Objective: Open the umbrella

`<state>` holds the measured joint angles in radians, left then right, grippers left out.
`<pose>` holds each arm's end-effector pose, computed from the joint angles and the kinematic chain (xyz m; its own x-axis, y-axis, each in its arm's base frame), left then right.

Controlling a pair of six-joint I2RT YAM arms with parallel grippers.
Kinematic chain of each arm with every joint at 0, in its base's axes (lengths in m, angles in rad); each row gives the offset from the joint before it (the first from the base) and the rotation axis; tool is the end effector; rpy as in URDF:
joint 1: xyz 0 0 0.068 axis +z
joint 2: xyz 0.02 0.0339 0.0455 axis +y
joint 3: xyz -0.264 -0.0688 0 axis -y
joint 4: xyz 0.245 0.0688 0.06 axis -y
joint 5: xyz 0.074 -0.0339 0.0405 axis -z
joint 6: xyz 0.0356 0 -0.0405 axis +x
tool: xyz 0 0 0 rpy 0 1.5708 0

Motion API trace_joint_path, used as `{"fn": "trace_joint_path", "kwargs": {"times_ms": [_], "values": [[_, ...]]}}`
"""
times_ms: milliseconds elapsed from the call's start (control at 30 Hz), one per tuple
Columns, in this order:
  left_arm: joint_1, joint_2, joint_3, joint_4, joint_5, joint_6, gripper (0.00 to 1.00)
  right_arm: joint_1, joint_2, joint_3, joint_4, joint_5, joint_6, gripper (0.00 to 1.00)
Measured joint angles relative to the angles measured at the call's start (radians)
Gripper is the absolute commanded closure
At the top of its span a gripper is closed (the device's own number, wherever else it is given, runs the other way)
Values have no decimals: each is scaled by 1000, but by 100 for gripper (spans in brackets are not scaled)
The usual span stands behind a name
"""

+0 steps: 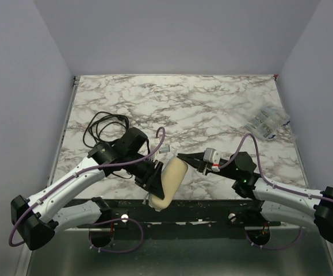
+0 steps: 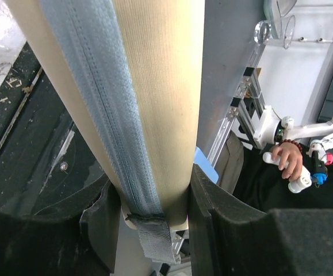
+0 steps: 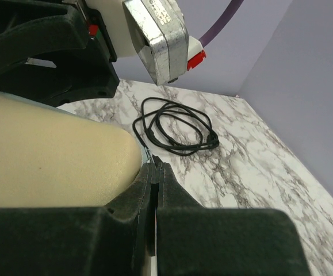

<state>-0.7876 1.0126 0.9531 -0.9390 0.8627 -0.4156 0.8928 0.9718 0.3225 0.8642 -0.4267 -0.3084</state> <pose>0.1085 -0.1473 0.3011 -0.8459 0.4775 -0.2376 0.4477 0.3936 -0.8029 0.1181 0.1701 0.2539 0.4196 0.0805 -0.9041 -0.8766 0.2944 -0.3806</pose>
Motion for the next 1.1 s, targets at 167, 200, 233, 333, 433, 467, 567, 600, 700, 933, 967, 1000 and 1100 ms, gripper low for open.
{"fn": "trace_joint_path", "kwargs": {"times_ms": [167,200,233,333,433,467,567,600,700,933,967,1000,1100], "values": [[0,56,-23,76,2,-19,100,-4,25,0,-1,48,5,73],[0,72,-25,91,2,-24,100,-5,29,0,-2,66,6,64],[0,79,-27,100,3,-26,100,-6,32,0,-2,87,14,55],[-13,105,-43,121,7,-42,100,-14,33,0,15,154,54,43],[-14,127,-50,159,0,-53,100,-8,24,1,24,204,109,37],[-10,130,-51,177,-5,-58,100,-8,15,1,23,233,134,34],[10,136,-51,232,-16,-74,100,-4,-30,2,1,369,233,10],[20,138,-51,247,-19,-80,100,-3,-49,8,-29,435,274,8],[44,168,-51,294,-32,-93,100,-3,-87,110,-232,645,421,4],[74,211,-58,407,-55,-144,100,-4,-121,314,-580,775,641,0],[75,212,-58,418,-56,-148,100,-5,-120,323,-615,767,670,0],[75,214,-57,430,-56,-154,100,-7,-116,333,-650,750,701,0],[82,221,-40,439,-66,-162,100,-43,-74,377,-738,645,793,0]]}}
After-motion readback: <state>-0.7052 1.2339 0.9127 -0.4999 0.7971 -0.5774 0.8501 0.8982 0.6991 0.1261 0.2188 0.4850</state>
